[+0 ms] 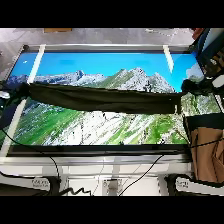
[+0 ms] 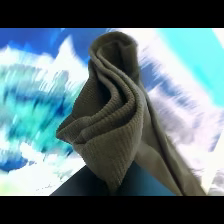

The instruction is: Fold the clothes and pants, and hang the long-sleeved shirts on hangers.

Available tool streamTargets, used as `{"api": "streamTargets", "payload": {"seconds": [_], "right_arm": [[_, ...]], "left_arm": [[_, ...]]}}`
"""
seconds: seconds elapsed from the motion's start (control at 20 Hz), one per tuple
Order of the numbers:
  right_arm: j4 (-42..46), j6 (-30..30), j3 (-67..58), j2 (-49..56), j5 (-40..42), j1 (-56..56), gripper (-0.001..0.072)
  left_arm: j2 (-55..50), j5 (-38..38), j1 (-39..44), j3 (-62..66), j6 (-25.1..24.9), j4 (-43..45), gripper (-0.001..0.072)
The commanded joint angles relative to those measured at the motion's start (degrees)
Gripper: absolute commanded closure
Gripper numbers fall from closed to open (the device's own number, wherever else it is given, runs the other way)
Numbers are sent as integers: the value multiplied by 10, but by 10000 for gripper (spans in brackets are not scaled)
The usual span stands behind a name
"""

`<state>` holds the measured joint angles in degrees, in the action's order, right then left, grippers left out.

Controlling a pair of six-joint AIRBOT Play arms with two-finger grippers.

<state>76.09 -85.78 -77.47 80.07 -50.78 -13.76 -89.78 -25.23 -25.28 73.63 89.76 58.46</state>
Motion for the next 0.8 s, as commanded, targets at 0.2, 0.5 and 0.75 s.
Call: {"api": "streamTargets", "payload": {"seconds": [0.2, 0.5, 0.75], "right_arm": [[-33, -50, -28, 43, 223, 229, 669], [-29, -82, -171, 196, 221, 412, 670], [-75, -148, -332, 357, 166, 511, 670]], "left_arm": [[154, -35, 44, 17, -123, 0, 685], [235, -73, 98, 17, -123, 0, 685], [283, -78, 153, 17, -123, 0, 685]]}}
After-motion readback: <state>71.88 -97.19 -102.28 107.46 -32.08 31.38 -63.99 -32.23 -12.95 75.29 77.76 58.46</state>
